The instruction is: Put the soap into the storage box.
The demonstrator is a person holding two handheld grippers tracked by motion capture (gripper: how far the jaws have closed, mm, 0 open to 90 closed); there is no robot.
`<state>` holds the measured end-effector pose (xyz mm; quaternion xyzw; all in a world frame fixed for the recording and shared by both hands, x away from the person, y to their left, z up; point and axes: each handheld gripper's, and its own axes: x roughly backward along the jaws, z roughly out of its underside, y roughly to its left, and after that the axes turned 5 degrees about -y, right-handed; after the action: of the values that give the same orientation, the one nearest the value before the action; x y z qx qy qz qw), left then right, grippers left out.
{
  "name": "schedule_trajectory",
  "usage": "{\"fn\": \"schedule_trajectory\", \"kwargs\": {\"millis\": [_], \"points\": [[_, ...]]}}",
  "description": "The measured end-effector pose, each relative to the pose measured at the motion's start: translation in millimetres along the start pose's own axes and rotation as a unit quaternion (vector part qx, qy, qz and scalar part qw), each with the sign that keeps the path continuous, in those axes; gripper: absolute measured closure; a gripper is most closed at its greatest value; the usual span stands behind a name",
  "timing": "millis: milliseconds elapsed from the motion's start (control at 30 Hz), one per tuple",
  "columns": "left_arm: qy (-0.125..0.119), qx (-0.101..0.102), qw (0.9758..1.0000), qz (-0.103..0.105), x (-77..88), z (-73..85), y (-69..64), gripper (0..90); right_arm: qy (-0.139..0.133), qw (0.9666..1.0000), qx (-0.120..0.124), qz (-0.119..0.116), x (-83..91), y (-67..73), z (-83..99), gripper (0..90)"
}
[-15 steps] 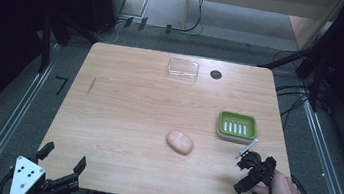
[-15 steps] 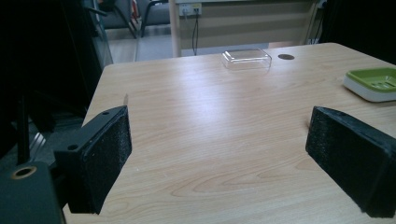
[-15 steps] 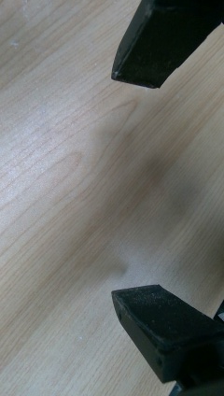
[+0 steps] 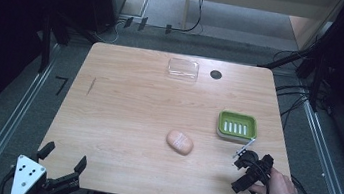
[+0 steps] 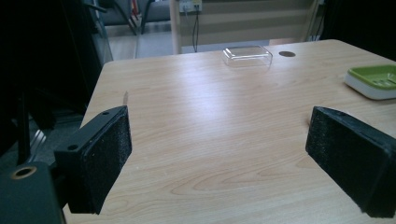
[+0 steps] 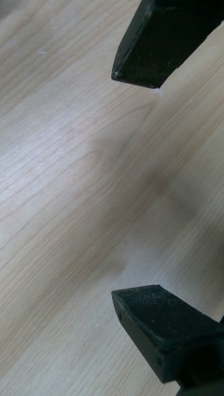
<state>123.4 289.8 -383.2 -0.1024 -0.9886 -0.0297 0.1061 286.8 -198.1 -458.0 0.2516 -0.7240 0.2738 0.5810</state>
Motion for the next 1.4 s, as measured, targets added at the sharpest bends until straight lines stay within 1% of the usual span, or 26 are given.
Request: {"fn": "schedule_trajectory", "kwargs": {"millis": [133, 200, 233, 300, 333, 400, 433, 500, 533, 567, 667, 700, 800, 900, 1000, 1033, 1100, 1133, 1333, 1400], "points": [[0.003, -0.01, 0.9999, 0.001, -0.6, -0.4, -2.7, 7.2, -0.005, 1.0, 0.008, -0.002, -1.1, 4.4, -4.2, 0.0], [0.002, -0.007, 1.0, -0.001, -0.1, -0.3, -2.4, 7.2, -0.005, 0.9998, 0.017, -0.004, -1.3, 6.6, -6.5, 0.0], [0.001, -0.006, 1.0, -0.002, 0.3, -0.3, -1.9, 7.2, -0.004, 0.9998, 0.017, -0.003, -1.1, 7.9, -7.6, 0.0], [-0.001, -0.004, 1.0, -0.003, 0.7, -0.2, -1.9, 7.2, -0.009, 0.9997, 0.023, -0.003, -1.0, 8.7, -10.4, 0.0], [0.001, -0.006, 1.0, -0.003, 0.6, -0.4, -2.1, 7.2, -0.008, 0.9997, 0.024, 0.0, -0.4, 9.2, -11.4, 0.0], [0.005, -0.012, 0.9999, -0.002, -0.2, 0.2, -2.8, 7.2, -0.01, 0.9997, 0.022, -0.004, -0.2, 10.9, -14.2, 0.0], [0.006, -0.013, 0.9999, 0.0, 0.1, 0.6, -2.3, 7.2, -0.009, 0.9996, 0.028, -0.004, 0.1, 11.6, -16.2, 0.0], [0.004, -0.005, 1.0, -0.004, 2.8, 1.4, 0.5, 7.2, -0.013, 0.9995, 0.029, -0.003, 1.3, 13.2, -20.0, 0.0], [0.0, 0.0, 1.0, -0.007, 3.9, 1.9, 1.7, 7.2, -0.013, 0.9993, 0.034, -0.002, 2.0, 13.5, -21.8, 0.0], [0.0, 0.001, 1.0, -0.007, 5.0, 2.2, 2.3, 7.2, -0.014, 0.9993, 0.033, -0.003, 3.0, 15.0, -24.3, 0.1], [-0.001, -0.004, 1.0, -0.008, 5.7, 2.7, 1.6, 7.2, -0.017, 0.9992, 0.038, 0.0, 4.4, 18.0, -29.6, 0.0], [0.0, -0.005, 0.9999, -0.009, 4.9, 3.0, 2.1, 7.2, -0.021, 0.9988, 0.045, 0.002, 6.2, 20.5, -36.4, 0.1], [-0.001, 0.001, 1.0, -0.009, 4.3, 2.4, 2.5, 7.2, -0.029, 0.9983, 0.05, 0.0, 7.3, 22.4, -44.0, 0.1], [0.004, -0.01, 0.9999, -0.007, 3.5, 1.9, 0.1, 7.2, -0.028, 0.9981, 0.054, -0.006, 5.1, 25.0, -50.6, 0.1], [0.001, -0.003, 0.9999, -0.01, 3.9, 2.1, 1.5, 7.2, -0.027, 0.9978, 0.061, -0.008, 4.6, 27.9, -55.4, 0.1], [0.002, -0.003, 0.9999, -0.011, 3.9, 2.1, 1.8, 7.2, -0.026, 0.9978, 0.061, -0.008, 5.0, 29.0, -57.5, 0.1], [0.002, -0.005, 0.9999, -0.009, 3.7, 2.2, 1.4, 7.2, -0.031, 0.9972, 0.068, -0.008, 5.8, 30.3, -62.4, 0.3], [0.003, -0.006, 0.9999, -0.009, 3.7, 2.2, 1.4, 7.2, -0.031, 0.9973, 0.066, -0.007, 6.1, 31.2, -64.1, 0.3], [0.002, 0.001, 0.9999, -0.013, 6.1, 3.2, 4.1, 7.2, -0.038, 0.9961, 0.079, -0.007, 6.6, 34.6, -78.8, 0.4], [0.0, -0.002, 0.9999, -0.012, 6.2, 3.3, 3.2, 7.2, -0.039, 0.9959, 0.081, -0.009, 6.7, 35.2, -84.2, 0.4]]}}
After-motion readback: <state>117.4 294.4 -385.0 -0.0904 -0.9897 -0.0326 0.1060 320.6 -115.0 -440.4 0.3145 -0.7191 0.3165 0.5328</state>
